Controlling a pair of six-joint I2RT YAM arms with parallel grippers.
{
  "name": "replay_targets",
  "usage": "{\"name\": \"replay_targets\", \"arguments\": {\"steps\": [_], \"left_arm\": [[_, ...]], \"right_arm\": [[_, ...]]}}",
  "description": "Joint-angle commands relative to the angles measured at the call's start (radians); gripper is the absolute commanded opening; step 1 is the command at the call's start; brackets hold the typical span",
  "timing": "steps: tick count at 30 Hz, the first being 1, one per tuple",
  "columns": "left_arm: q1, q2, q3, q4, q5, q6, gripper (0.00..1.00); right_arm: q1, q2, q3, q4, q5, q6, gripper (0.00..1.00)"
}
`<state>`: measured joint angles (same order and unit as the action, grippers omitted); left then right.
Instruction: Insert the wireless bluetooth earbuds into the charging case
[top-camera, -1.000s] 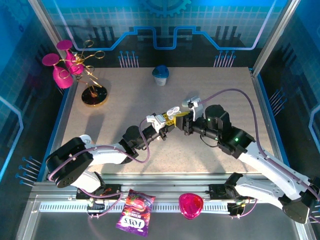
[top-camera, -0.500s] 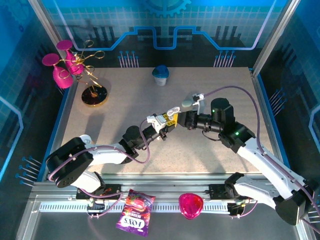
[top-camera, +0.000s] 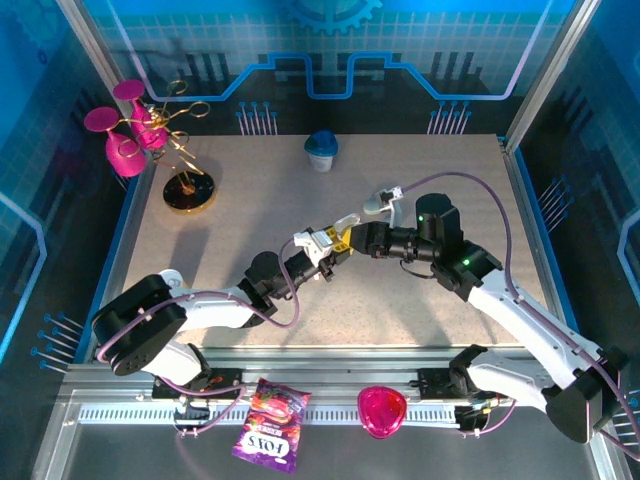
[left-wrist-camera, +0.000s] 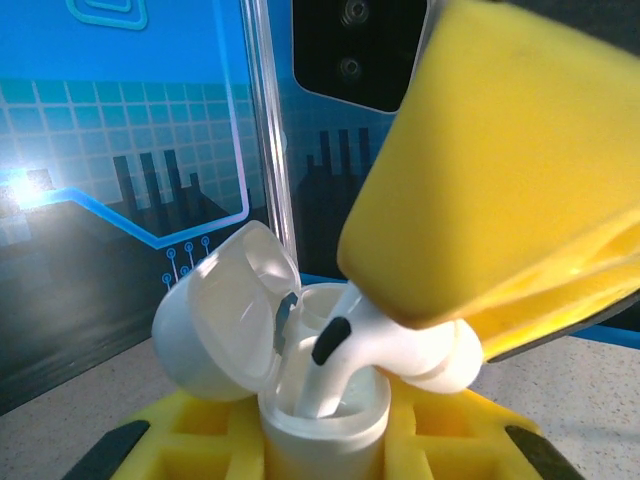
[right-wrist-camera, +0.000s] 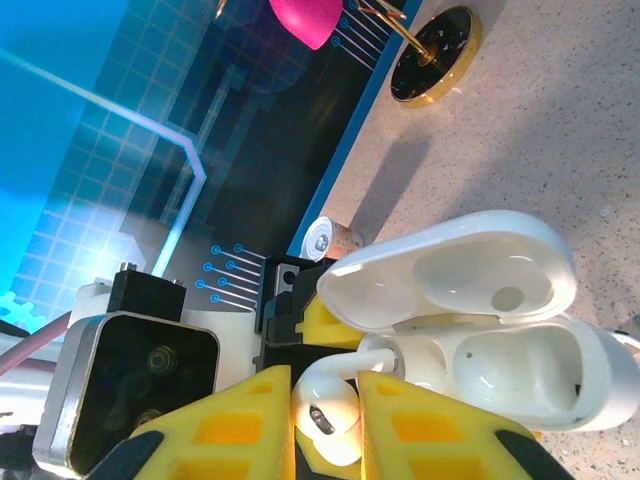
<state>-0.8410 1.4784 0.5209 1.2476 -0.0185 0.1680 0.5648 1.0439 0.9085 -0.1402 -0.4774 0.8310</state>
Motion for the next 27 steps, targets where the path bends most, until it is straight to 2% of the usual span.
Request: {"name": "replay_targets", "arguments": {"steps": [1, 4, 8, 18, 24, 27], "left_arm": [[-0.009, 0.002, -0.004, 0.061, 0.019, 0.028, 0.15], [-0.009, -0.002, -0.002, 0.061, 0.024, 0.022, 0.15], [-0.009, -0.004, 0.002, 0.06, 0.025, 0.016, 0.15], [-0.009, 0.009, 0.007, 0.066, 0.019, 0.004, 0.15], [-0.009, 0.009, 0.014, 0.067, 0.02, -0.004, 0.15], [-0.009, 0.012, 0.018, 0.063, 0.021, -0.003, 0.15]], "right_arm": [[-0.016, 0.005, 0.008, -0.059, 0.021, 0.012, 0.19], [-0.017, 0.008, 0.029, -0.13, 0.061, -0.006, 0.23], [-0.017, 0.007, 0.036, -0.134, 0.06, -0.001, 0.29], [-0.017, -0.044, 0.045, -0.148, 0.103, -0.051, 0.55], [0.01, -0.038, 0.071, -0.232, 0.162, -0.107, 0.58], [0.022, -0.032, 0.075, -0.231, 0.162, -0.112, 0.52]]}}
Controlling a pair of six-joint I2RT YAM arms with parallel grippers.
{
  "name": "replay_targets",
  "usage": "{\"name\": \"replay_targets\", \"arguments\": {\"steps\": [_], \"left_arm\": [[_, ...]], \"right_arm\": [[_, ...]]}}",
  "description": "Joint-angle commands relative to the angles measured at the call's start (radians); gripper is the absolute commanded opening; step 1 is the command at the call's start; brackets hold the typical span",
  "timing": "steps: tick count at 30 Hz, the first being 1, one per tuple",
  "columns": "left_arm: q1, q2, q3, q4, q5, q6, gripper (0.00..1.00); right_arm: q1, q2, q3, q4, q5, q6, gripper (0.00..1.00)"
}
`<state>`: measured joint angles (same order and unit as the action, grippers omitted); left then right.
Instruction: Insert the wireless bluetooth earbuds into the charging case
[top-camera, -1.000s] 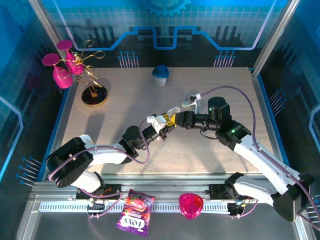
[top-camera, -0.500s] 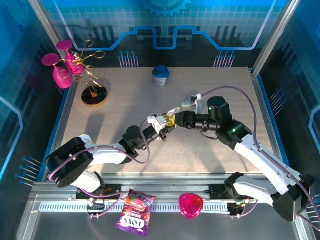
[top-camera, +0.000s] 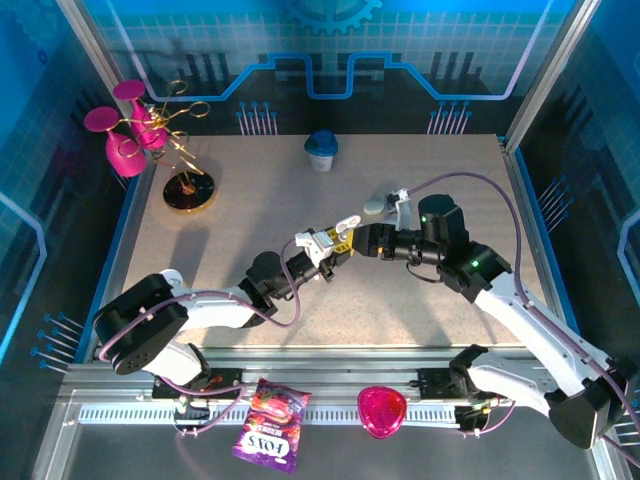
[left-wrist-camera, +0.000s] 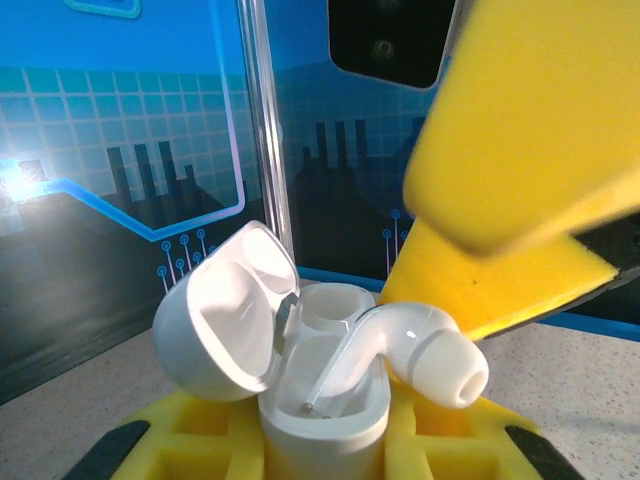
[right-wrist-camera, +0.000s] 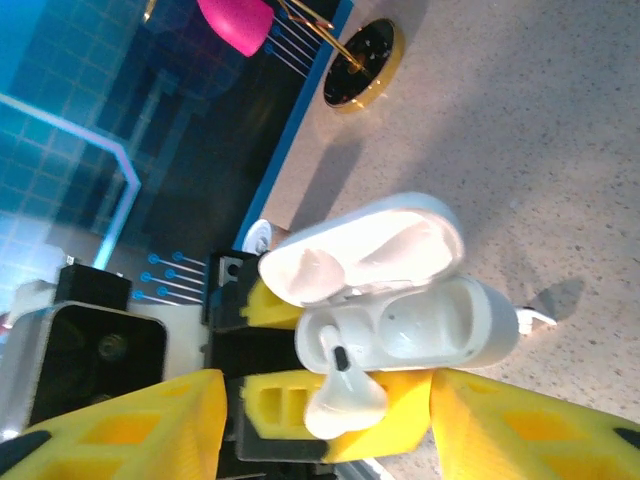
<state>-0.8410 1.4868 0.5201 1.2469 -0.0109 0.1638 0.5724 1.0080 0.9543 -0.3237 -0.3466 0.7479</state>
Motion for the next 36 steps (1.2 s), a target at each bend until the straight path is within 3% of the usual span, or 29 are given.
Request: {"name": "replay_targets", "arguments": {"steps": [1, 5, 12, 20, 28, 36], "left_arm": [[-0.009, 0.005, 0.02, 0.061, 0.014, 0.003, 0.15], [-0.009, 0.012, 0.023, 0.06, 0.017, 0.001, 0.15], [-0.009, 0.012, 0.018, 0.061, 0.019, 0.009, 0.15], [-0.01, 0.026, 0.015, 0.057, 0.014, 0.028, 0.15], [-0.01, 0.042, 0.001, 0.053, -0.002, 0.079, 0.15], [-0.009, 0.044, -0.008, 0.057, -0.022, 0.129, 0.15]], "right_arm": [[0.018, 0.006, 0.032, -0.046, 0.031, -0.031, 0.5], [0.03, 0.025, 0.04, -0.056, 0.033, -0.045, 0.45], [0.035, 0.046, 0.056, -0.056, 0.034, -0.041, 0.27], [0.035, 0.032, 0.056, -0.06, 0.029, -0.037, 0.17], [0.035, 0.015, 0.065, -0.1, 0.058, -0.049, 0.16], [0.034, -0.006, 0.1, -0.244, 0.17, -0.094, 0.16]]}}
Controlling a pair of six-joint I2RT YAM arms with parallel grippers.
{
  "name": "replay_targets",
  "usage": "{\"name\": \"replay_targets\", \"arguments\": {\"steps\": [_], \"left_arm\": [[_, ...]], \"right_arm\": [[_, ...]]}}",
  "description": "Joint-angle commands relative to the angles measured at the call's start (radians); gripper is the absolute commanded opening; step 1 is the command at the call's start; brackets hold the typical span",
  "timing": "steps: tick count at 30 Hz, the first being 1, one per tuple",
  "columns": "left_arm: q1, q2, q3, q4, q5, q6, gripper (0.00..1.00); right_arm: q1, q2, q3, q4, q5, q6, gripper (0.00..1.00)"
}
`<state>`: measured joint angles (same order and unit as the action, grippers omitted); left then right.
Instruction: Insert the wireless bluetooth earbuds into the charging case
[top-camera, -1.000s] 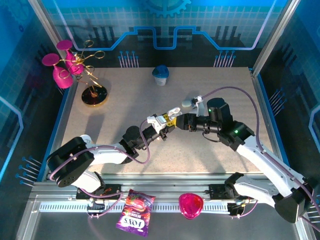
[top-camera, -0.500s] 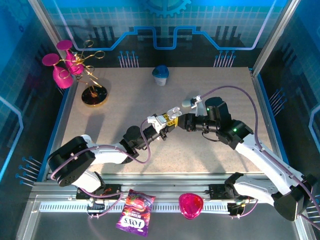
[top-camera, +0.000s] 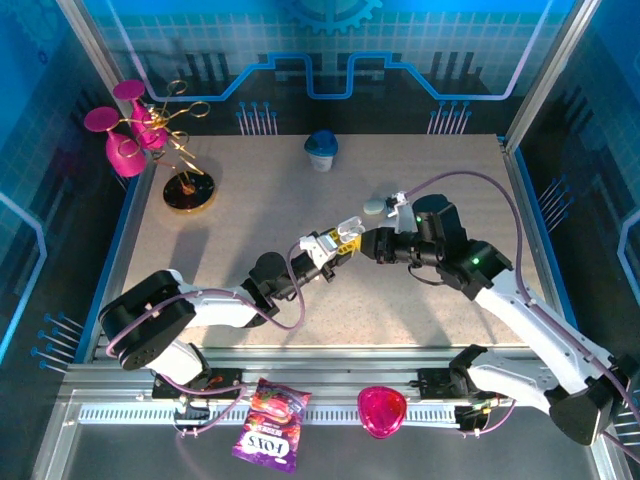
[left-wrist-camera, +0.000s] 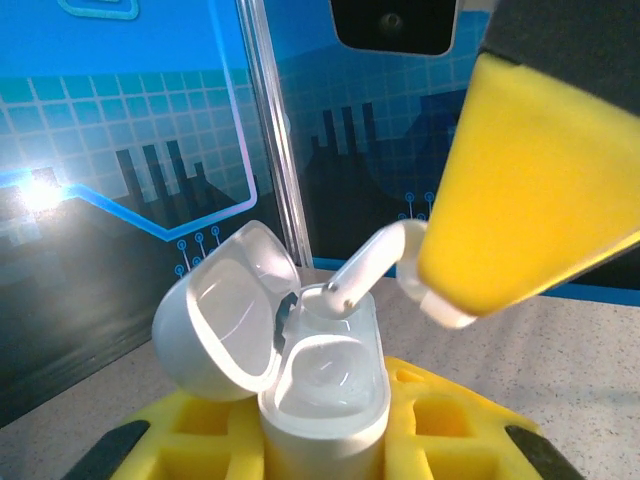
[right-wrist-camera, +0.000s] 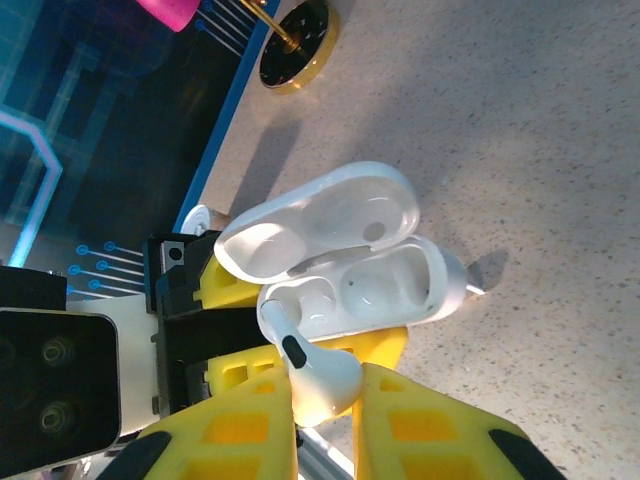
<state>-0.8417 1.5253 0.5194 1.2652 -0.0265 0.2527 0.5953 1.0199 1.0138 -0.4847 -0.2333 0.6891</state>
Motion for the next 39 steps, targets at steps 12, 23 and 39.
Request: {"name": "replay_targets", "arguments": {"steps": [12, 23, 39], "left_arm": [[-0.01, -0.011, -0.027, 0.021, -0.002, 0.113, 0.15], [-0.021, -0.003, -0.027, 0.02, 0.017, 0.157, 0.15], [-0.033, -0.008, -0.019, -0.005, 0.014, 0.195, 0.15]], "right_arm": [[0.01, 0.033, 0.13, -0.256, 0.177, -0.108, 0.16], [0.01, 0.083, 0.165, -0.27, 0.18, -0.126, 0.16], [0.032, 0.136, 0.22, -0.334, 0.226, -0.158, 0.16]]}}
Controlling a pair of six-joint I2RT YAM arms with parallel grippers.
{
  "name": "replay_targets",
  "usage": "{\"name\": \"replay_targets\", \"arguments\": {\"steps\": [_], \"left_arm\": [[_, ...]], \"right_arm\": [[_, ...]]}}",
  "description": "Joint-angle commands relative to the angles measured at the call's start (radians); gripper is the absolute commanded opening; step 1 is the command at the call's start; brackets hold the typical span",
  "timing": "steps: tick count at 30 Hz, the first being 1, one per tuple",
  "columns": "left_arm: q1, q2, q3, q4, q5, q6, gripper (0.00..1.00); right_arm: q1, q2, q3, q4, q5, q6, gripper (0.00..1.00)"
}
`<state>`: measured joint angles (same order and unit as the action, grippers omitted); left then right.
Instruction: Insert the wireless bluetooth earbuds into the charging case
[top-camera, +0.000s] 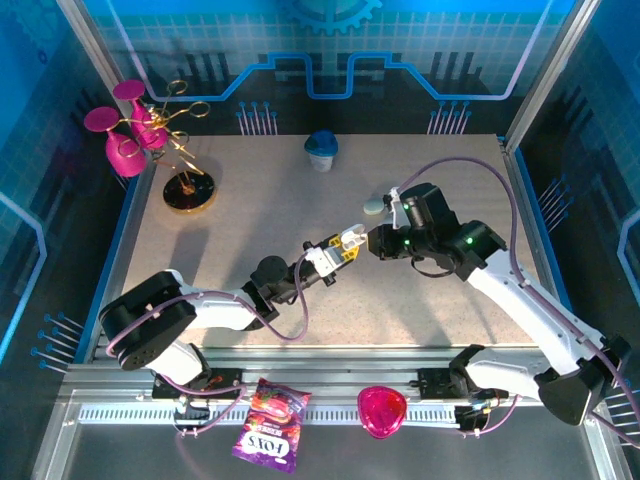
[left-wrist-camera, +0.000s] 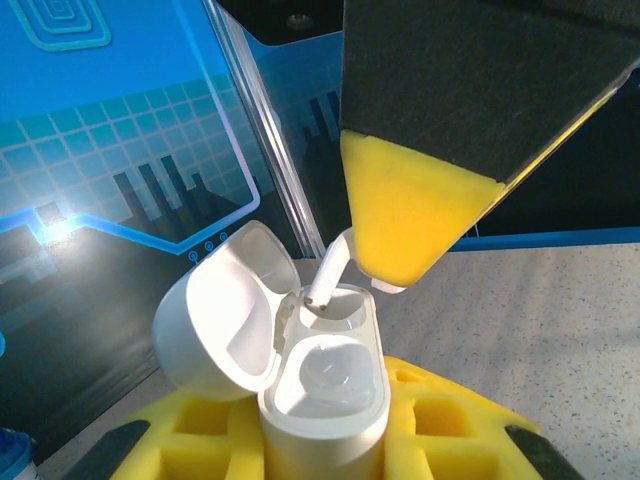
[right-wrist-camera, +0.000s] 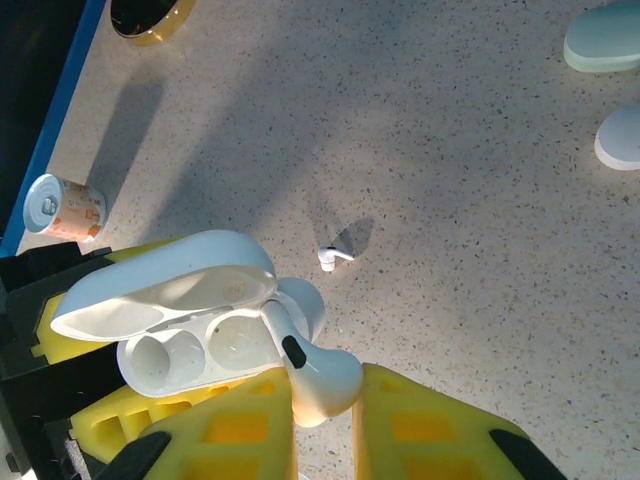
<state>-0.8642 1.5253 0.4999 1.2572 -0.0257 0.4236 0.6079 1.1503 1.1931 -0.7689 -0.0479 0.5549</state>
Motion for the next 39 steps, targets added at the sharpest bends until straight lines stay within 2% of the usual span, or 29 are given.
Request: {"name": "replay_targets", "arguments": {"steps": [1, 10, 31, 34, 39], "left_arm": [[-0.011, -0.007, 0.002, 0.001, 0.012, 0.026, 0.15], [-0.012, -0.009, 0.005, -0.013, 0.002, 0.037, 0.15], [-0.023, -0.004, 0.009, -0.01, 0.011, 0.035, 0.15], [-0.023, -0.009, 0.006, -0.011, 0.006, 0.037, 0.15], [-0.024, -0.007, 0.012, -0.017, 0.011, 0.036, 0.15]], "right_arm": [[0.024, 0.009, 0.047, -0.061, 0.05, -0.027, 0.16], [0.054, 0.028, 0.082, -0.132, 0.127, -0.044, 0.16], [0.09, 0.1, 0.122, -0.144, 0.13, -0.069, 0.2], [0.098, 0.107, 0.139, -0.186, 0.175, -0.073, 0.16], [0.115, 0.123, 0.149, -0.22, 0.203, -0.08, 0.16]]}}
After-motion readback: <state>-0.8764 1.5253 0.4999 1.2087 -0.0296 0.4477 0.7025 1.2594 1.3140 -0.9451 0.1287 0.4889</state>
